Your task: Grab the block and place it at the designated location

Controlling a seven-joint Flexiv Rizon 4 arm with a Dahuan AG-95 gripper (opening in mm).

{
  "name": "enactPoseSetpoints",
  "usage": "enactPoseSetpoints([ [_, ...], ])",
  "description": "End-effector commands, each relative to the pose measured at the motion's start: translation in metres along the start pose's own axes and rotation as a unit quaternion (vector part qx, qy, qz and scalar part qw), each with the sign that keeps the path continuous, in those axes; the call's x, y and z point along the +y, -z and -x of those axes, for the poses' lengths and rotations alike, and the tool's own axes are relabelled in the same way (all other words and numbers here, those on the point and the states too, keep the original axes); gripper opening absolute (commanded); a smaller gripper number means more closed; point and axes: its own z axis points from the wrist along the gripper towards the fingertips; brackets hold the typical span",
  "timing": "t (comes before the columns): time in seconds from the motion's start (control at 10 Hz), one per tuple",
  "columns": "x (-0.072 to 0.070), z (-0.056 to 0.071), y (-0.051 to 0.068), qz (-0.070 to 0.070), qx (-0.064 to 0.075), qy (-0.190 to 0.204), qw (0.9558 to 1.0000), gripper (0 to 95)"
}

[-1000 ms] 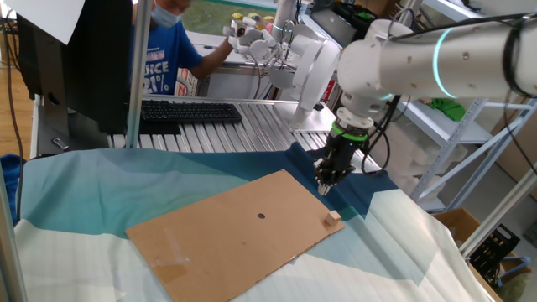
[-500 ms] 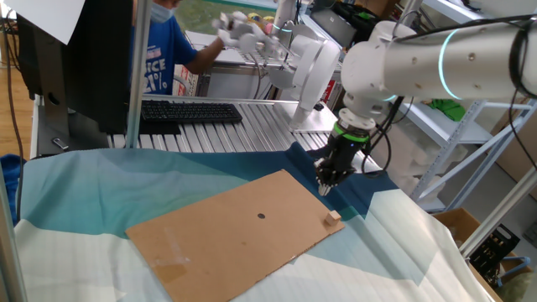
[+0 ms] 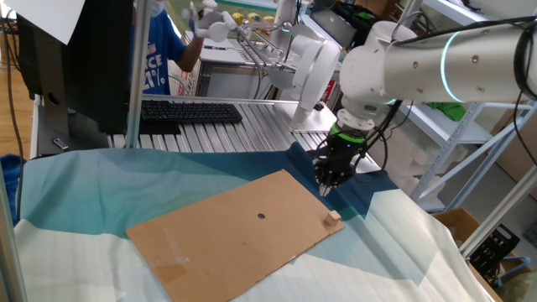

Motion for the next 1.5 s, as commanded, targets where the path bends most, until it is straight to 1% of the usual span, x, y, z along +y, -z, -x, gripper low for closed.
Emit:
enactPoseSetpoints([
  [0.1,0.0,0.001,0.0,-0.006,0.0,-0.031,0.9995,0.0],
  [0.2,0.0,0.001,0.0,-0.006,0.0,-0.031,0.9995,0.0],
  [0.3,0.0,0.001,0.0,-0.01,-0.002,-0.031,0.9995,0.0],
  [0.4,0.0,0.001,0.0,-0.021,-0.006,-0.026,0.9994,0.0],
  [0.6,0.0,0.002,0.0,-0.025,-0.011,-0.012,0.9996,0.0],
  [0.7,-0.002,0.004,0.0,-0.029,-0.017,0.008,0.9994,0.0],
  [0.8,-0.006,0.009,-0.001,-0.029,-0.021,0.032,0.9988,0.0],
  [0.9,-0.012,0.015,-0.001,-0.029,-0.023,0.056,0.9977,0.0],
  [1.0,-0.025,0.027,-0.002,-0.027,-0.021,0.085,0.9958,0.0],
  [1.1,-0.039,0.036,-0.003,-0.026,-0.024,0.113,0.993,0.0],
  [1.2,-0.056,0.047,-0.005,-0.024,-0.021,0.149,0.9883,0.0],
  [1.4,-0.081,0.058,-0.011,-0.021,-0.021,0.192,0.981,0.0],
  [1.5,-0.096,0.063,-0.015,-0.022,-0.025,0.223,0.9743,0.0],
])
